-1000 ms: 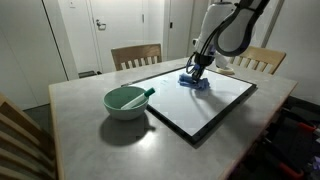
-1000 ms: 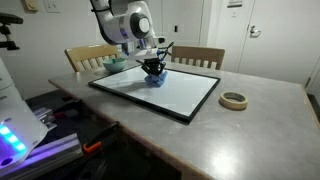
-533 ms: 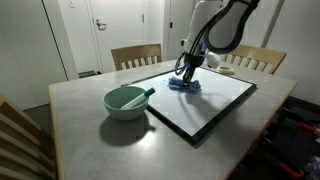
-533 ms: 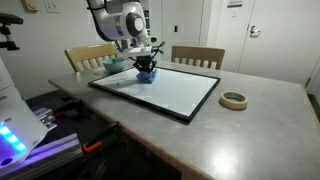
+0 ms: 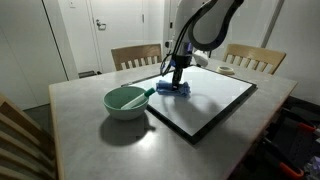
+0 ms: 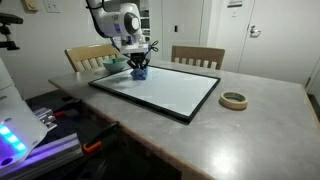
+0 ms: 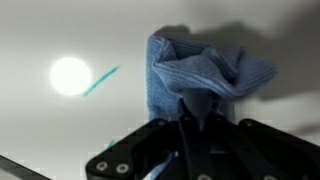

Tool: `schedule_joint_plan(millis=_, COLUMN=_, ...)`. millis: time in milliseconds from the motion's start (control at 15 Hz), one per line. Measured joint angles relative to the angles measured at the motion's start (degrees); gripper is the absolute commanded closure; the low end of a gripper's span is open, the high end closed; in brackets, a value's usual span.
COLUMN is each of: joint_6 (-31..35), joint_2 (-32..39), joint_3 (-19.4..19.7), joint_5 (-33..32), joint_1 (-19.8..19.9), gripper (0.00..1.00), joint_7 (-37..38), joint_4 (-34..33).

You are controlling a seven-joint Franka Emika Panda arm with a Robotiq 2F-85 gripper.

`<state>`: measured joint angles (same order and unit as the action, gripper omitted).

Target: Move the bowl to the left of the white board then use the blue towel to erase the white board

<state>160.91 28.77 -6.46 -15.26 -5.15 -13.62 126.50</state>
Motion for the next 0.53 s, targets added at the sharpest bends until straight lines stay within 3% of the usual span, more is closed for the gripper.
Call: schedule_joint_plan(millis=533, joint_6=-5.0, joint_2=1.2, joint_3=0.5, joint_5=-0.2, joint_1=-1.2, gripper=0.98, joint_7=-1.1, joint_4=-3.5)
